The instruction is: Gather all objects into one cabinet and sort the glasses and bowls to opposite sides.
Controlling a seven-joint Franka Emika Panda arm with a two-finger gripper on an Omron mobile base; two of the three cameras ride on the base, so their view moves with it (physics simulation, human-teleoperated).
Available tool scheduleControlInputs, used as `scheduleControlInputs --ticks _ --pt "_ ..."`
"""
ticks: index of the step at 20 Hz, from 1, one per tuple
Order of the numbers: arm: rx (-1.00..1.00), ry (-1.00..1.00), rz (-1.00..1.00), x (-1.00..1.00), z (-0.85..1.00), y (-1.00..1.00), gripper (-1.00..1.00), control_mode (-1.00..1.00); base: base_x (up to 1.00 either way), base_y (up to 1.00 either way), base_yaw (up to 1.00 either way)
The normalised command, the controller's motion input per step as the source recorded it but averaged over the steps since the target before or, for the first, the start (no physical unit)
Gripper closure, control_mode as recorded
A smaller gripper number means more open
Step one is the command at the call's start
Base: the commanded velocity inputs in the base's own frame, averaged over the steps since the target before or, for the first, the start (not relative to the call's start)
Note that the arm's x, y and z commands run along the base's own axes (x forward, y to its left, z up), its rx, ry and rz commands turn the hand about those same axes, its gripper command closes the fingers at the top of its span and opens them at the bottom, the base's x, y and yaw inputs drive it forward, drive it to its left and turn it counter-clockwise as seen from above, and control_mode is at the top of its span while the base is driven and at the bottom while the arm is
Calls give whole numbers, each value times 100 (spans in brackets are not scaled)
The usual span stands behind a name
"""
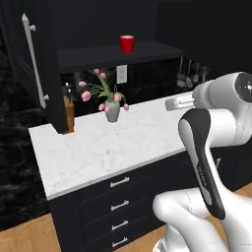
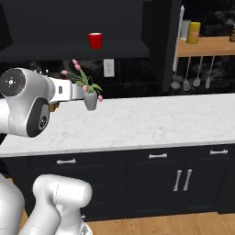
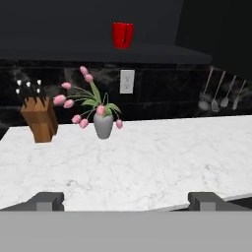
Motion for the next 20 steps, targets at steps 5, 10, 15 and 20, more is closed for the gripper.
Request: scheduleControlInputs --ticks 5,10,15,20 --pt "0 0 0 0 0 0 -100 100 28 0 -4" --pt "0 0 0 0 0 0 -100 100 42 0 -6" --pt "0 0 0 0 0 0 -100 100 50 0 -6" --pt "0 -1 -2 14 0 0 -100 -100 19 0 -3"
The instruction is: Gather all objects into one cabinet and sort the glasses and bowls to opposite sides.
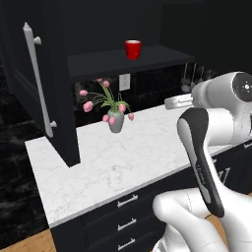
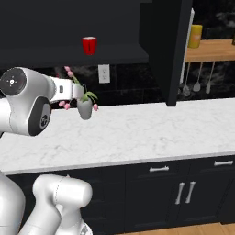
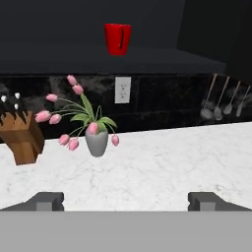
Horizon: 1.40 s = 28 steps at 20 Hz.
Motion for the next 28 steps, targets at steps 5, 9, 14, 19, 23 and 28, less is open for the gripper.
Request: scheduleControlInputs --ticks 5,9,14,19,23,28 --pt "0 -11 -2 25 25 0 -100 -100 0 0 0" --pt "0 -21 0 0 83 0 -100 -100 0 0 0" --pt "0 -11 0 -1 77 0 -100 -100 0 0 0" --pt "0 -8 0 49 4 2 -100 -100 0 0 0" --pt "0 -3 0 65 0 1 -100 -100 0 0 0" --pt "0 -5 0 31 0 0 -100 -100 0 0 0"
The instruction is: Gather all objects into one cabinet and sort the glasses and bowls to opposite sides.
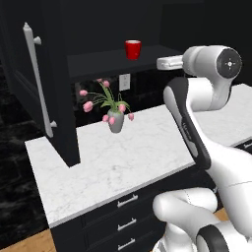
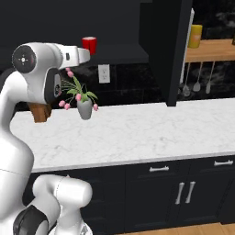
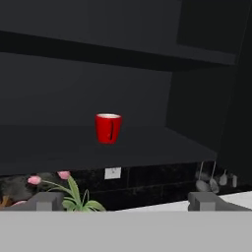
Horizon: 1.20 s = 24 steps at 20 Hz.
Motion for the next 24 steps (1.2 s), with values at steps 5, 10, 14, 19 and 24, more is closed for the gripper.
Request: scheduleControlInputs --ticks 5,10,14,19,24 --pt "0 -5 0 0 0 0 -100 -100 0 0 0" --pt "0 -4 1 0 0 0 -100 -100 0 0 0" --pt "0 -5 4 26 0 0 -100 -100 0 0 0" --pt "1 -2 6 37 -2 7 -100 -100 0 0 0" --pt "0 -1 1 37 -7 2 -100 -100 0 0 0"
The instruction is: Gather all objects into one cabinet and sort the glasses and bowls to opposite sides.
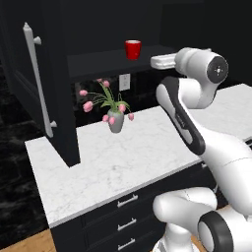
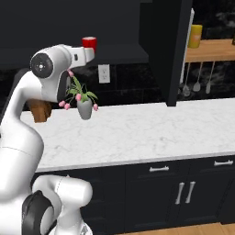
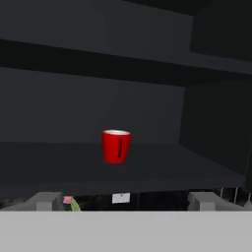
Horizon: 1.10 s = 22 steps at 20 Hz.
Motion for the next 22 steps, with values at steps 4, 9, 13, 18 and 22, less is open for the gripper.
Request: scheduleControlInputs --ticks 4,9,13,18,22 --pt "0 0 0 67 0 4 -100 -100 0 0 0" --pt "0 0 0 69 -10 20 -100 -100 0 0 0" --pt "0 0 0 49 -8 6 -100 -100 0 0 0" --pt "0 0 0 43 -14 0 -100 -100 0 0 0" --pt "0 2 0 46 -12 5 -100 -100 0 0 0"
